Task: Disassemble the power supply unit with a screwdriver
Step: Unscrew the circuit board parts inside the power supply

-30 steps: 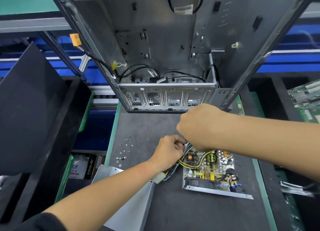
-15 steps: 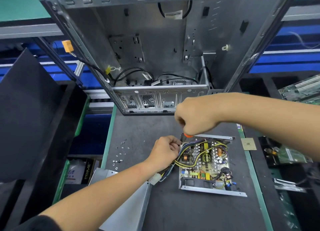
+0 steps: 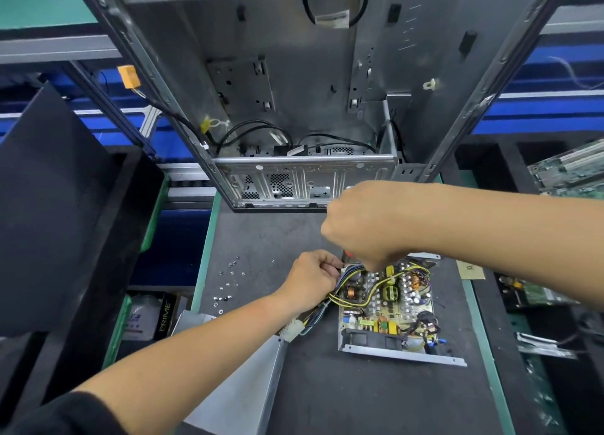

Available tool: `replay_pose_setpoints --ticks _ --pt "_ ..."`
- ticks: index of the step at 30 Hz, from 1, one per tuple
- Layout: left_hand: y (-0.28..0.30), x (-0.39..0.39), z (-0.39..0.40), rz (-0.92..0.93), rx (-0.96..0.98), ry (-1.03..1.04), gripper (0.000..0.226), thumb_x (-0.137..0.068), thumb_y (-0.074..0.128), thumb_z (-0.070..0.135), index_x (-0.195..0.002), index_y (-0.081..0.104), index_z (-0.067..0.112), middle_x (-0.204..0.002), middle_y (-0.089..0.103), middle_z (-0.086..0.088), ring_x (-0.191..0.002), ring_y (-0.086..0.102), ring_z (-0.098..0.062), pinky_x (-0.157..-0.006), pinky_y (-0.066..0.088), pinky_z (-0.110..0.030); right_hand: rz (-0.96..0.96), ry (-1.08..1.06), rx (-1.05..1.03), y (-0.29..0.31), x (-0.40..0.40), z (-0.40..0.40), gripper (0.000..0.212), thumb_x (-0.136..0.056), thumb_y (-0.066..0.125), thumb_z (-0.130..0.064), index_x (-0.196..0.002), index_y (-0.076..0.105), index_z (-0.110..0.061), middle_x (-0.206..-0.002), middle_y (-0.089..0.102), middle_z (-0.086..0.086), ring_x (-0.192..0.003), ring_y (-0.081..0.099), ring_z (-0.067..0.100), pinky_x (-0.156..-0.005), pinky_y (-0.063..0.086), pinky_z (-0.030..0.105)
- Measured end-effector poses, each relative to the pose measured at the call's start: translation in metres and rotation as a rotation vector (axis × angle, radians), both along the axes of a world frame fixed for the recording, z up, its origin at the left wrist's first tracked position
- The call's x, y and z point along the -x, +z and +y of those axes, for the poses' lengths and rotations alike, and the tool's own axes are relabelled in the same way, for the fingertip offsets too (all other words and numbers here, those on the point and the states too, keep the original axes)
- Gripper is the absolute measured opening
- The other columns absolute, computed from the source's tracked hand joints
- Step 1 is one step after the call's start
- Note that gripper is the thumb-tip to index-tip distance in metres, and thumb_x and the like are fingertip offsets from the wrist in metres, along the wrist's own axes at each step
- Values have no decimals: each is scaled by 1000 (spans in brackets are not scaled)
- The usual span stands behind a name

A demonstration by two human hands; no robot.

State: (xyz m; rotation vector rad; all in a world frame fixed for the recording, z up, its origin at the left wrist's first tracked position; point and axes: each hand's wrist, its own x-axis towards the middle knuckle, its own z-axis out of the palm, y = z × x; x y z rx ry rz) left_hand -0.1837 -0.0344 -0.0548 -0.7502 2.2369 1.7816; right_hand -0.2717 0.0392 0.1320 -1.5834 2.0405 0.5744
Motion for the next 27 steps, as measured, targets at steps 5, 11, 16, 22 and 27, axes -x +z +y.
replay_pose_setpoints --ticks 5,11,16,22,27 --pt "-2 4 -5 -79 2 -12 30 -79 44 -8 -79 62 16 -66 57 5 -52 47 0 -51 38 -8 -23 -8 50 0 6 7 23 -89 53 -32 -87 65 -12 -85 59 6 -67 50 23 -62 46 32" --pt "-1 8 -9 -113 -32 -40 33 -80 43 -12 -75 60 16 -66 53 0 -62 47 -10 -61 40 -16 -87 -96 112 -5 13 8 14 -94 43 -20 -83 50 -13 -77 45 3 -66 50 21 -58 42 33" --pt "-4 5 -8 -68 -54 -50 33 -77 44 -12 -72 55 19 -61 49 5 -58 44 -5 -53 36 -10 -211 -89 210 -8 7 9 4 -86 59 -18 -89 58 -19 -91 58 -2 -81 51 16 -67 44 28" --pt "-4 4 -11 -93 -98 -102 30 -76 53 -11 -84 53 18 -70 50 5 -62 45 -5 -60 36 -18 -259 -74 129 -8 13 5 13 -81 66 -18 -84 56 -27 -91 64 -4 -82 57 15 -62 43 21" --pt "-4 2 -14 -85 -42 -128 37 -74 60 -8 -85 41 22 -75 56 3 -62 45 -8 -66 39 -22 -38 -180 6 -11 23 -3 49 -100 31 -48 -88 62 -11 -81 71 13 -77 68 29 -75 55 39"
